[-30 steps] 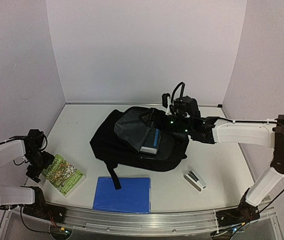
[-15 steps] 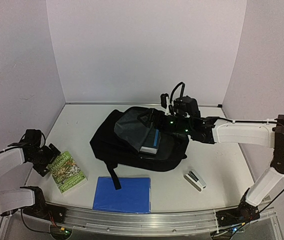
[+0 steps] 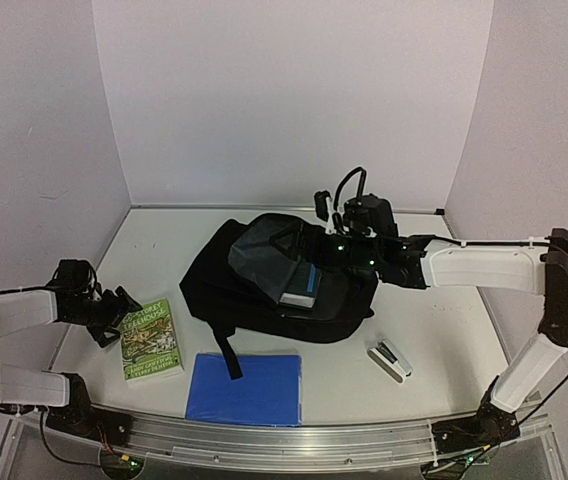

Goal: Pack the student bag
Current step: Move the book to the center of the board, then pick up the book from the center of the board, then place the book in the student bag.

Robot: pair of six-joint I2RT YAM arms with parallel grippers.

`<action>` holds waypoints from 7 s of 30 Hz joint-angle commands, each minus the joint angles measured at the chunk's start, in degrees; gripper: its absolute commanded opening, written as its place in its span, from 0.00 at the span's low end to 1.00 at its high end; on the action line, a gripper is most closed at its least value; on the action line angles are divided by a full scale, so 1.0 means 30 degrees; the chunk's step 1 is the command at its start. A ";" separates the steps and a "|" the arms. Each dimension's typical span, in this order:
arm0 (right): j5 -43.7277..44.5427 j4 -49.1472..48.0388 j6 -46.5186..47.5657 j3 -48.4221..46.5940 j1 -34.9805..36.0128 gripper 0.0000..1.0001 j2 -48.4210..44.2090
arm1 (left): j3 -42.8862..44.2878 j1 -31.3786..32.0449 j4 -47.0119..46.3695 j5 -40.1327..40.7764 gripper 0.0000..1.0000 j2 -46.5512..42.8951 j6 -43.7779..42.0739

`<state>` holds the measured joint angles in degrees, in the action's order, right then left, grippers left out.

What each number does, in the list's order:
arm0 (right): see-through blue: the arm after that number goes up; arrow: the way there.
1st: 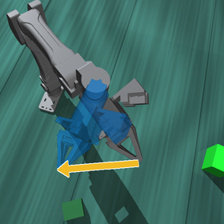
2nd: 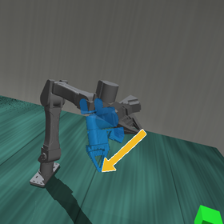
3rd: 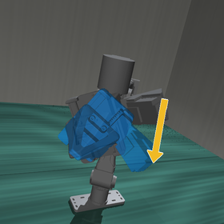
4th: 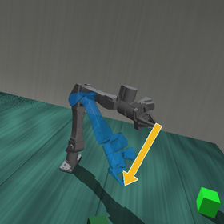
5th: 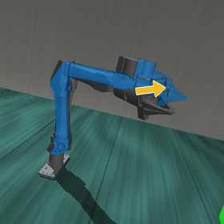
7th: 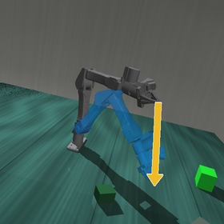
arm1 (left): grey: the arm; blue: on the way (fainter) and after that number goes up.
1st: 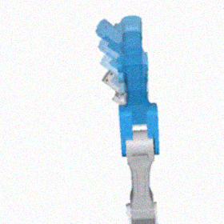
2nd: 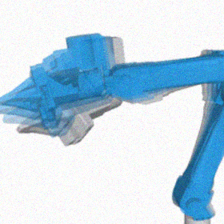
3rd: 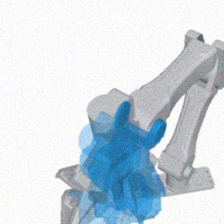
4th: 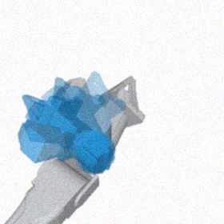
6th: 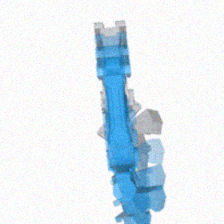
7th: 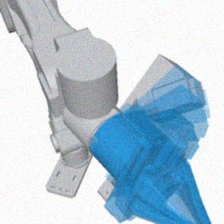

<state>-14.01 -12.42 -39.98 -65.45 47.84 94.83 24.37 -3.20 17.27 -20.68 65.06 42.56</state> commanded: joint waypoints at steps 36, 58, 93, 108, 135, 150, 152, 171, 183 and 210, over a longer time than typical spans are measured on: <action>-0.2037 -0.0927 -0.4722 -0.8153 0.5624 0.58 1.3381 | 0.0230 0.4424 0.0104 -0.1015 0.62 0.0837 0.0918; -0.3764 -0.2009 -0.6734 -1.2380 0.5882 0.42 1.6811 | -0.0488 0.4425 -0.1304 -0.1642 0.49 0.1688 0.2174; -0.5706 -0.6989 -0.8299 -1.2389 0.5891 0.06 1.6669 | -0.1107 0.4401 0.0318 -0.0327 0.51 -0.1820 0.3187; -0.3649 -0.6207 -0.4287 -0.9302 0.5899 0.00 0.9741 | 0.6586 0.4372 0.9184 0.5304 0.99 -0.7845 0.0596; -1.2543 0.0525 0.2965 -0.4602 0.0540 0.00 0.0617 | 1.2629 0.4793 0.5828 -1.1678 1.00 -0.1484 -0.5854; -1.5471 0.1025 0.3181 -0.4361 0.0567 0.00 0.0906 | 1.3249 0.9438 0.5574 -1.2014 0.99 0.1726 -0.6362; -1.5555 0.1036 0.3295 -0.4269 0.0548 0.00 0.0909 | 1.3291 0.9584 0.5605 -1.2308 0.95 0.1800 -0.6390; -1.2048 0.1077 0.2669 -0.2268 -0.1866 0.68 -0.0426 | 1.1345 0.9914 0.1305 -1.1390 0.00 0.0942 -0.3924; -0.6033 0.0711 0.2139 0.1298 -0.4178 0.98 -0.6370 | 0.8894 0.9946 -1.1865 -0.7977 0.00 0.0793 0.3260; -0.8250 -1.1240 -0.4504 1.0156 -0.4960 0.98 -0.8951 | 1.1812 1.4757 -1.9840 -0.7881 0.00 0.5874 0.5170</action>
<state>-39.16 -41.38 -51.74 -36.08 33.05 67.90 55.12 39.70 -32.67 -43.37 83.30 57.71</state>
